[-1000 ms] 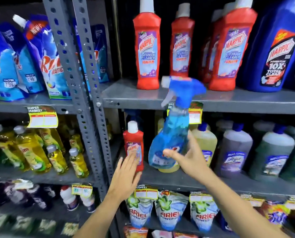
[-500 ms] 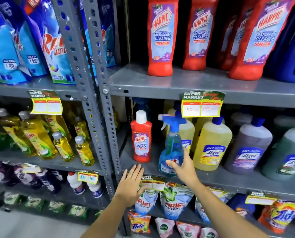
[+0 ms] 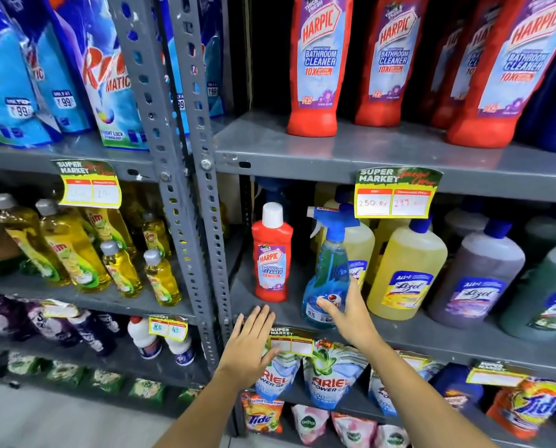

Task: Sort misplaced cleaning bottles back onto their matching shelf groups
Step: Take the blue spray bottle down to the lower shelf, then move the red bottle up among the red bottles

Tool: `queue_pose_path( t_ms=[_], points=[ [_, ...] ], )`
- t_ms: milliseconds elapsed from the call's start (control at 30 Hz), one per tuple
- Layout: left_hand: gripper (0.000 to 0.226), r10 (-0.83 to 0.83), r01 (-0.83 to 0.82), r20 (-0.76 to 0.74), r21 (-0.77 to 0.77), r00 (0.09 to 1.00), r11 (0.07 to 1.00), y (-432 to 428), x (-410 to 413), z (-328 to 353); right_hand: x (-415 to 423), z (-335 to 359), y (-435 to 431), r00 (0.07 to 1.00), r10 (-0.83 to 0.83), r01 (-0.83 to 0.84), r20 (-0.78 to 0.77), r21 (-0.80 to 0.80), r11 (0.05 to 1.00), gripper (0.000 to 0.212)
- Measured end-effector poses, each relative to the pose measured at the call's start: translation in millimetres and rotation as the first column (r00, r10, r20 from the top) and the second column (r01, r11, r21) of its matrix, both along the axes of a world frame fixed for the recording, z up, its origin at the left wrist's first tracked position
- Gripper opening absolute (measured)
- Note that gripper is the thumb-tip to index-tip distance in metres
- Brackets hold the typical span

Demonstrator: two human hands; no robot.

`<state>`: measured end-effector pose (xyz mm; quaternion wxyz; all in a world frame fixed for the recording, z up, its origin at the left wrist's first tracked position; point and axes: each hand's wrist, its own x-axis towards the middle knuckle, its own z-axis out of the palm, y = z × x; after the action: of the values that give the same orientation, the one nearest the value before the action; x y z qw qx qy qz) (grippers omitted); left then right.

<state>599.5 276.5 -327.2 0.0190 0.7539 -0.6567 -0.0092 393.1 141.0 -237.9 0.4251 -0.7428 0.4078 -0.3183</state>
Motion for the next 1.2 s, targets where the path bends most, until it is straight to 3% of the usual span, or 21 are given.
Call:
queue_pose_path(
  t_ms=[167,233,333,400,467,533,633,733,833,1033,1200],
  points=[
    [0.069,-0.007,0.007,0.003,-0.018,1.0,1.0,0,1,0,2,3,-5,0.997,-0.01,0.004,-0.08,-0.068,0.998,0.067],
    [0.07,-0.003,0.003,0.003,-0.031,1.0,1.0,-1,4,3,4,7,-5,0.999,-0.018,0.018,-0.031,0.001,1.0,0.072],
    [0.069,-0.003,0.004,0.019,-0.061,1.0,0.998,-1,5,0,0,21,11,0.969,-0.233,0.243,0.08,-0.146,0.959,0.081],
    [0.068,-0.016,0.017,0.018,-0.076,1.0,0.997,0,5,-6,3,32,27,0.932,-0.3,0.352,0.201,-0.308,0.884,0.062],
    [0.068,-0.031,0.032,0.009,-0.08,0.999,0.996,2,4,-14,13,42,43,0.947,-0.195,0.29,0.256,-0.412,0.864,0.036],
    [0.068,-0.028,0.028,-0.003,-0.106,1.0,0.994,3,3,-13,30,52,50,0.979,-0.057,0.146,0.196,-0.476,0.868,0.023],
    [0.068,-0.012,0.011,-0.003,-0.079,1.0,0.997,0,2,-9,68,53,53,0.987,0.054,-0.013,0.154,-0.257,0.966,0.034],
    [0.068,-0.024,0.023,-0.007,-0.045,1.0,0.999,1,-1,-9,101,34,48,0.995,-0.068,0.068,0.077,0.012,0.998,0.063],
    [0.066,-0.036,0.037,0.011,-0.078,0.999,0.996,-1,1,-5,121,32,29,0.99,-0.139,0.134,0.028,0.126,0.983,0.091],
    [0.068,-0.052,0.058,0.051,-0.12,0.997,0.991,2,2,-4,142,42,-6,0.992,-0.124,0.118,0.023,0.186,0.976,0.061],
    [0.068,-0.03,0.032,0.024,-0.078,0.999,0.996,4,0,0,134,39,2,0.996,-0.087,0.085,0.012,0.102,0.991,0.057]
  ],
)
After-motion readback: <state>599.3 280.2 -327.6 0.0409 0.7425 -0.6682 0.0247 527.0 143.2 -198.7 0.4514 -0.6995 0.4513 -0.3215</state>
